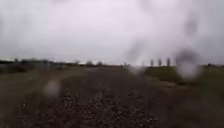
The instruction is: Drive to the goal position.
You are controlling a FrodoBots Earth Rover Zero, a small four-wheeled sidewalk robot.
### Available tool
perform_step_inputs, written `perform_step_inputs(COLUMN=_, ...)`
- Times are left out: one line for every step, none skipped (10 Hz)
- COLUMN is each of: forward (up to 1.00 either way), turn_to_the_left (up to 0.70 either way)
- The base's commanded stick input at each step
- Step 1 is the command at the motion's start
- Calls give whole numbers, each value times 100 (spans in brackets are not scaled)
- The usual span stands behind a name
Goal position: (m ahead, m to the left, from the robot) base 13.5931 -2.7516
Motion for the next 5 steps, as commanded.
perform_step_inputs(forward=100, turn_to_the_left=32)
perform_step_inputs(forward=100, turn_to_the_left=19)
perform_step_inputs(forward=100, turn_to_the_left=10)
perform_step_inputs(forward=100, turn_to_the_left=4)
perform_step_inputs(forward=100, turn_to_the_left=0)
